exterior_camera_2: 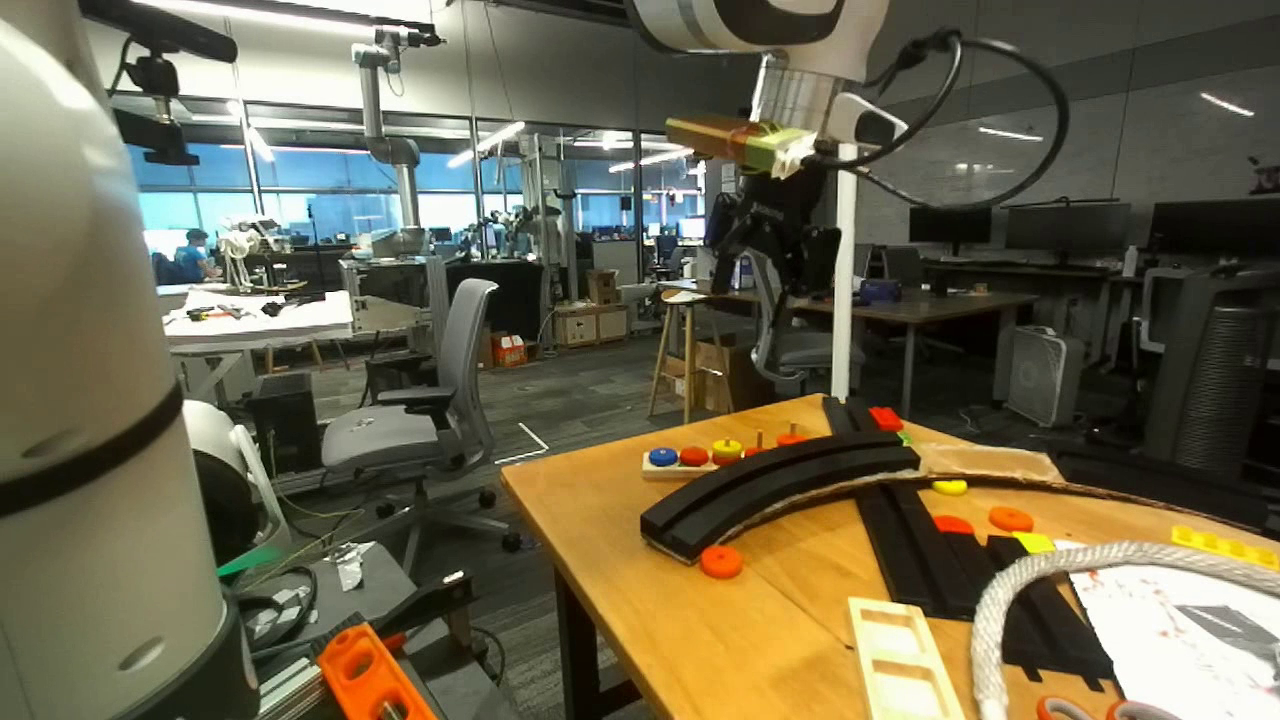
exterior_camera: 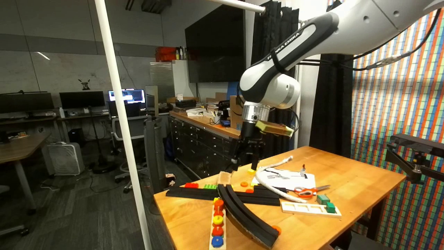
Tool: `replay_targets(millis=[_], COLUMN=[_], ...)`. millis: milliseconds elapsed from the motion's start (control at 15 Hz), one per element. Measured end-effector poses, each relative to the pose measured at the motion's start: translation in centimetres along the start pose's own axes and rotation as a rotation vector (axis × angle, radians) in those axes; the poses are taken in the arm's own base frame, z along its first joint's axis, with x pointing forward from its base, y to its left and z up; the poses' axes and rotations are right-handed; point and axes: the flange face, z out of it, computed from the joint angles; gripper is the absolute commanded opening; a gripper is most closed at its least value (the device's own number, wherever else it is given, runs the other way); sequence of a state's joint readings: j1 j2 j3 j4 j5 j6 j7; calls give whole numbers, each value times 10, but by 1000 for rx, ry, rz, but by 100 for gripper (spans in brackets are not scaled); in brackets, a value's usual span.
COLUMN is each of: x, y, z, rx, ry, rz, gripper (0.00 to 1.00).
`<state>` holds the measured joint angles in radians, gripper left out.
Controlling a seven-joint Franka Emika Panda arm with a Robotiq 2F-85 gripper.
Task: Pick up the orange object from the wooden object and put it on the table
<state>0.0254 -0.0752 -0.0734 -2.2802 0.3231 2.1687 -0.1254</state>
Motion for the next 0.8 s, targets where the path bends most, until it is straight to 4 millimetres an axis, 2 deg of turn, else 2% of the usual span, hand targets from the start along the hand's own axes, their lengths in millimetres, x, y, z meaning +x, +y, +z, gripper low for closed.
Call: replay_targets(millis=[333,533,800], x=[25,35,44], y=[-33,-39,-36], z=[55,81,114], rx=[27,43,89], ry=[-87,-125,-165], rz=[-94,-145,-199], gripper=[100,100,100])
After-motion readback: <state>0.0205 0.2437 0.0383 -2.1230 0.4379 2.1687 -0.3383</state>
